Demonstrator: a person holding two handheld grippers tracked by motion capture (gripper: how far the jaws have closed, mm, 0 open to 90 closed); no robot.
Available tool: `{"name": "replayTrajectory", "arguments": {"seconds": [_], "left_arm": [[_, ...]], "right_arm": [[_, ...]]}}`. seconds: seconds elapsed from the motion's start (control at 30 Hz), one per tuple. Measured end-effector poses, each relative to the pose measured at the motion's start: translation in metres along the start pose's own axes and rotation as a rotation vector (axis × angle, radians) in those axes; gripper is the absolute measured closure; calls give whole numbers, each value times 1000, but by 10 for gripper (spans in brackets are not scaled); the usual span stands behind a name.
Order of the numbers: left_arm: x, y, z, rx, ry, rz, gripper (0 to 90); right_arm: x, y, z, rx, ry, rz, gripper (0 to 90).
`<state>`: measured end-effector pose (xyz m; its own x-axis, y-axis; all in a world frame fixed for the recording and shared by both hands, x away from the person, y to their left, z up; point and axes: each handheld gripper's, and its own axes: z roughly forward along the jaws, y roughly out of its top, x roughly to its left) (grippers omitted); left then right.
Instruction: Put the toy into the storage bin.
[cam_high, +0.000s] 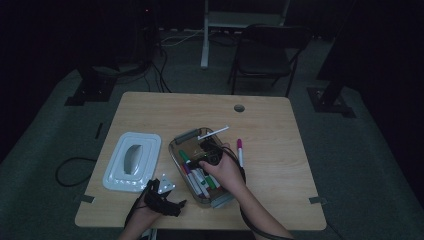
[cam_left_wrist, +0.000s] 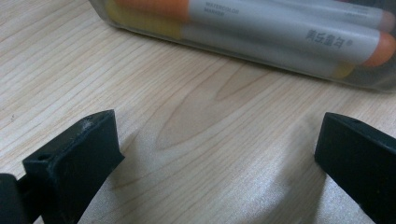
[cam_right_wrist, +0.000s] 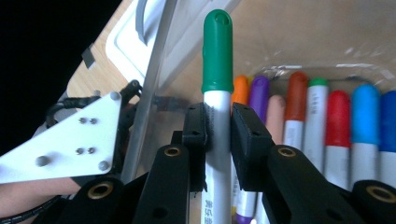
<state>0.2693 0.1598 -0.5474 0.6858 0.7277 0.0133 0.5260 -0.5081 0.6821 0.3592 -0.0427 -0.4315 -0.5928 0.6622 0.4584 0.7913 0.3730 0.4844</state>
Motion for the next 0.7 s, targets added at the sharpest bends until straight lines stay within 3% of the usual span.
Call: {"name": "replayTrajectory", "arguments": {"seconds": [0.07,0.17,0.37,0.7], "left_arm": [[0,0,0,-1,0,-1,6],[0,0,0,0,0,0,6],[0,0,0,0,0,0,6],[0,0,0,-1,0,0,7]], "right_arm": [[0,0,11,41,2,6,766],[1,2,14,56,19,8,766],[4,4,23,100,-9,-10,761],[-6,5,45,187,-35,21,757]]}}
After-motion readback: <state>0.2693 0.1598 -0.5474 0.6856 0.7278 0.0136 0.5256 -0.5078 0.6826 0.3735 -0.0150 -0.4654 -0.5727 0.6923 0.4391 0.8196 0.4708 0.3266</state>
